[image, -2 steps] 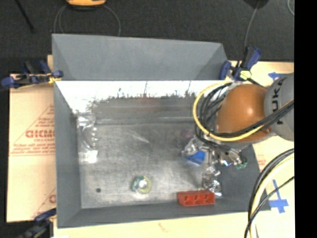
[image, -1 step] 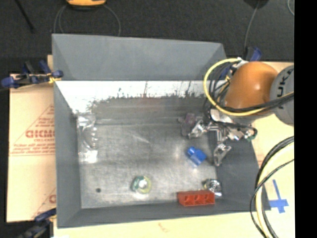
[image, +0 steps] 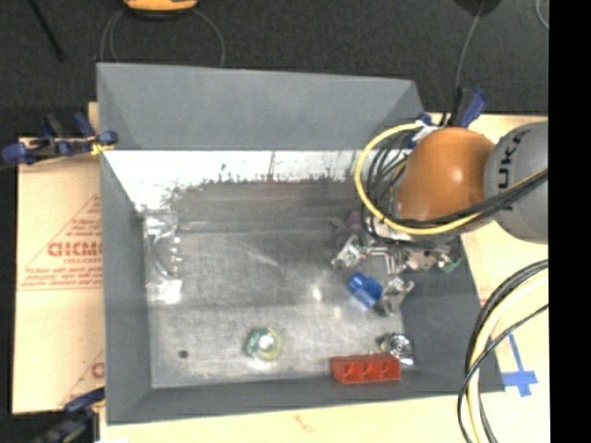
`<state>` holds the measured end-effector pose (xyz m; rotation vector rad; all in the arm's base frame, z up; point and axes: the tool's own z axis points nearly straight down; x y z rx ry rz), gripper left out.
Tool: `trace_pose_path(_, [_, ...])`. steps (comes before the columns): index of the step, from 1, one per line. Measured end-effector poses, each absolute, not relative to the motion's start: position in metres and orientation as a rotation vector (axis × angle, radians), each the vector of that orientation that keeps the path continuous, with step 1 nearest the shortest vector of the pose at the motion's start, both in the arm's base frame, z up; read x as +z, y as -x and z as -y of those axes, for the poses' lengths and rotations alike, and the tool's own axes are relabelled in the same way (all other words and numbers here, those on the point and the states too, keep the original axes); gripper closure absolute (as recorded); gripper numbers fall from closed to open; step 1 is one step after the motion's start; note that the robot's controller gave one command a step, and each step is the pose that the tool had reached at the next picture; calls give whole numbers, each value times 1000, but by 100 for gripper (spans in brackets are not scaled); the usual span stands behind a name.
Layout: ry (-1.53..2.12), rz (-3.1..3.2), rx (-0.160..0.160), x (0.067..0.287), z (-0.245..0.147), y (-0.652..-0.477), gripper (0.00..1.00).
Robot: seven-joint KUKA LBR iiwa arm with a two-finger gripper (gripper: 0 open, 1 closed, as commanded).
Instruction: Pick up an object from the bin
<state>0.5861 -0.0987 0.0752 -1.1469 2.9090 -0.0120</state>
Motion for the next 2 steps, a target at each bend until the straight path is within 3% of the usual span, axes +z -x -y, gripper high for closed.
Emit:
trace_pose_path(1, [1136, -2905, -9, 77, 97, -589, 100])
trace_pose_path(2, [1093, -2934, -10, 230, 98, -582, 100])
